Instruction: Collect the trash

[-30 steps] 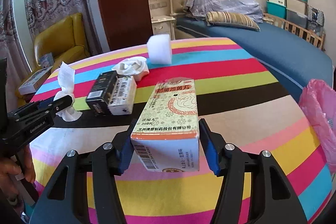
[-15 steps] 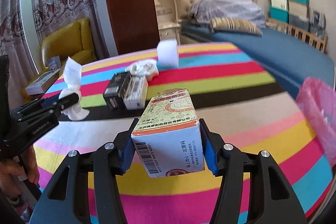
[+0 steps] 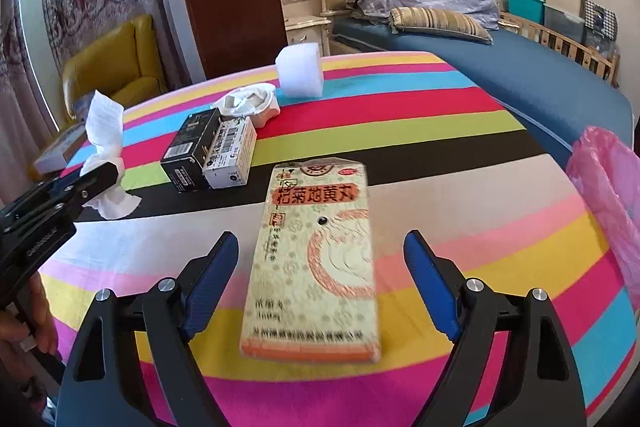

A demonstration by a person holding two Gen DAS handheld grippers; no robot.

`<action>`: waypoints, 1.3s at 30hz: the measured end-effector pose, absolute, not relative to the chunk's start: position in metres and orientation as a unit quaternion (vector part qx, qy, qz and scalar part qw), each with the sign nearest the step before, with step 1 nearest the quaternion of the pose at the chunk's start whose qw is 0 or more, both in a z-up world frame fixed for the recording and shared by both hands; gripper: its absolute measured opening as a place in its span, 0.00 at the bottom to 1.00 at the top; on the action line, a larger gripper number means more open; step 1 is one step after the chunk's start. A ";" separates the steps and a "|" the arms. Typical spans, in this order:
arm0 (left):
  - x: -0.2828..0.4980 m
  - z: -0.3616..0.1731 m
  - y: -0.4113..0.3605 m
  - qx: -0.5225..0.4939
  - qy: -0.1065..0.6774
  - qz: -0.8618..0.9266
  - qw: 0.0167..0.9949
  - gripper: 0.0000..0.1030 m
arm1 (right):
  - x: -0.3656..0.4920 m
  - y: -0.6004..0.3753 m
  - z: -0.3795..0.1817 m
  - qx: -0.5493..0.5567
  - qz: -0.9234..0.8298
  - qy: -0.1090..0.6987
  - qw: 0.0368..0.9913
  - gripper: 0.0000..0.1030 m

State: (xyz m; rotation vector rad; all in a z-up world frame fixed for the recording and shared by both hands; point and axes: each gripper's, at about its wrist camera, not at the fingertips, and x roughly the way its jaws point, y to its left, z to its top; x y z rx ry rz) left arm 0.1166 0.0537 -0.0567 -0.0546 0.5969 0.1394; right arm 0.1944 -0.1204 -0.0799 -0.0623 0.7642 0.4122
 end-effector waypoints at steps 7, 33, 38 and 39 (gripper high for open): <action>0.117 -0.054 0.054 -0.026 0.290 0.070 0.954 0.30 | 0.191 -0.125 -0.075 -0.017 0.209 0.350 0.913 0.48; 0.158 -0.035 -0.074 0.058 0.271 -0.052 0.960 0.30 | 0.179 -0.250 -0.046 0.052 0.106 0.275 0.954 0.48; 0.167 -0.037 -0.096 0.068 0.273 -0.075 0.957 0.30 | 0.182 -0.281 -0.051 0.067 0.077 0.275 0.956 0.48; 0.169 -0.038 -0.101 0.071 0.273 -0.081 0.956 0.30 | 0.182 -0.286 -0.051 0.068 0.073 0.275 0.956 0.48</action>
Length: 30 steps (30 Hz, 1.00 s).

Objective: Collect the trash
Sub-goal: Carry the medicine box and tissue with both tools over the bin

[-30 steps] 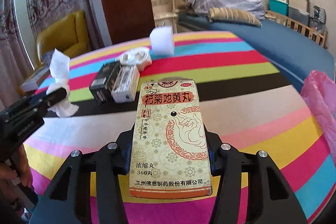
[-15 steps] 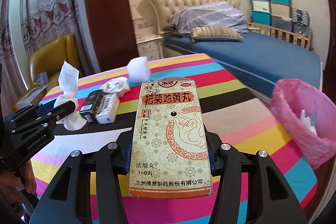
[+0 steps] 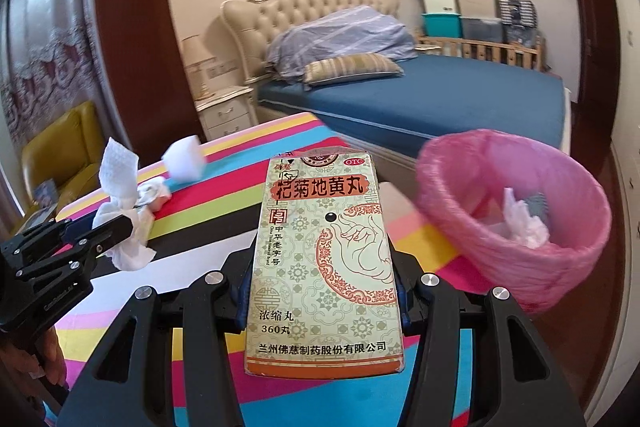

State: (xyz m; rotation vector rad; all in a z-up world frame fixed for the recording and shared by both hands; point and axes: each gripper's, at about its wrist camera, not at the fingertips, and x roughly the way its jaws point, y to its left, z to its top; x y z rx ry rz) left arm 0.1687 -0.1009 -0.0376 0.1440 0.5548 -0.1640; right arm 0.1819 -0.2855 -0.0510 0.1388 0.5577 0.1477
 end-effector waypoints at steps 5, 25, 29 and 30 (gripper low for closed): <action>0.178 -0.040 -0.125 0.083 0.277 -0.108 0.951 0.30 | 0.182 -0.314 -0.053 0.078 0.044 0.272 0.958 0.48; 0.211 -0.047 -0.229 0.110 0.287 -0.216 0.927 0.30 | 0.173 -0.420 -0.058 0.110 -0.048 0.258 0.959 0.48; 0.223 -0.046 -0.254 0.113 0.286 -0.242 0.920 0.30 | 0.177 -0.434 -0.058 0.102 -0.058 0.259 0.959 0.48; 0.226 -0.045 -0.260 0.115 0.285 -0.247 0.919 0.30 | 0.178 -0.438 -0.058 0.102 -0.060 0.259 0.959 0.48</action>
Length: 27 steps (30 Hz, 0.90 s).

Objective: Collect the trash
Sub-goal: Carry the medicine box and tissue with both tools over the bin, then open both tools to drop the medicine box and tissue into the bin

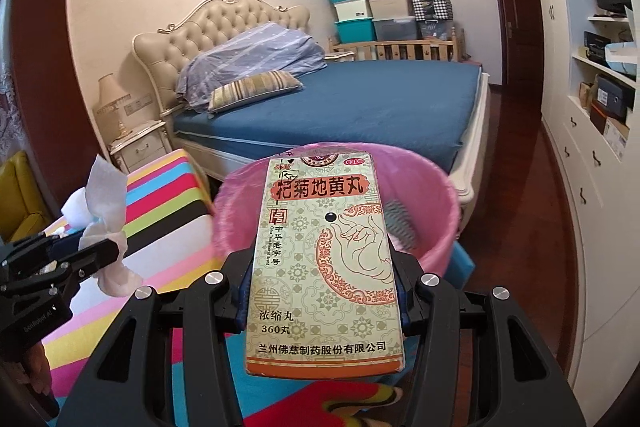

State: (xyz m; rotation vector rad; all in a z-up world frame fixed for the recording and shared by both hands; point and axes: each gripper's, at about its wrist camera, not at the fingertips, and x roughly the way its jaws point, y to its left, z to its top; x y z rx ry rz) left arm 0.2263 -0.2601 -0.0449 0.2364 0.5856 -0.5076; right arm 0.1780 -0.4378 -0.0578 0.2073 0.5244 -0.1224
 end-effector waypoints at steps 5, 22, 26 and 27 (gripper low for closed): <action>0.245 -0.041 -0.291 0.115 0.284 -0.279 0.910 0.30 | 0.185 -0.457 -0.057 0.095 -0.066 0.257 0.959 0.48; 0.319 -0.039 -0.374 0.077 0.298 -0.341 0.888 0.35 | 0.234 -0.502 -0.054 0.090 -0.045 0.255 0.962 0.49; 0.327 -0.042 -0.369 0.066 0.297 -0.323 0.896 0.64 | 0.237 -0.504 -0.055 0.088 -0.048 0.254 0.962 0.61; 0.327 -0.042 -0.365 0.064 0.297 -0.318 0.898 0.69 | 0.235 -0.503 -0.054 0.087 -0.050 0.252 0.962 0.66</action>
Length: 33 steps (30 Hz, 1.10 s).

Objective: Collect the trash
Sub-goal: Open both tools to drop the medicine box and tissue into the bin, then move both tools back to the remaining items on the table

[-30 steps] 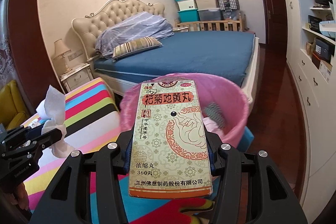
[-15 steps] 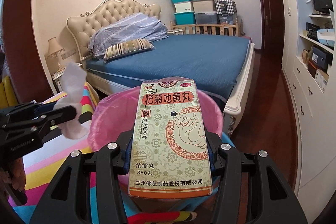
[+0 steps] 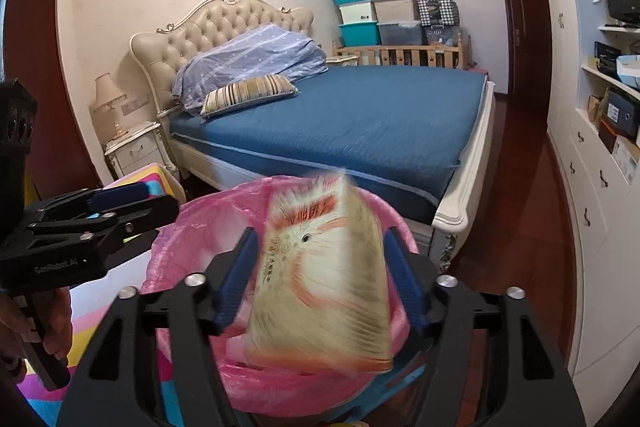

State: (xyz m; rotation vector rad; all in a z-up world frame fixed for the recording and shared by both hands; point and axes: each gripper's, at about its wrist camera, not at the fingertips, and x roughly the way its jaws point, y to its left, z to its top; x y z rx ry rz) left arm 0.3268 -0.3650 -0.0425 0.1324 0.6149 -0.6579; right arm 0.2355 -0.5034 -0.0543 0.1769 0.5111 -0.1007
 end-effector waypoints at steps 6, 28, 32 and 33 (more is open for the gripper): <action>0.315 -0.040 -0.330 0.076 0.288 -0.262 0.918 0.89 | 0.215 -0.498 -0.057 0.091 -0.059 0.248 0.963 0.73; 0.178 -0.044 -0.112 0.086 0.260 -0.091 0.958 0.95 | 0.207 -0.336 -0.061 0.066 0.073 0.294 0.951 0.76; 0.161 -0.043 -0.063 0.080 0.257 -0.048 0.962 0.95 | 0.211 -0.297 -0.059 0.052 0.101 0.300 0.947 0.76; 0.160 -0.042 -0.050 0.076 0.258 -0.036 0.963 0.95 | 0.210 -0.290 -0.056 0.050 0.107 0.300 0.947 0.76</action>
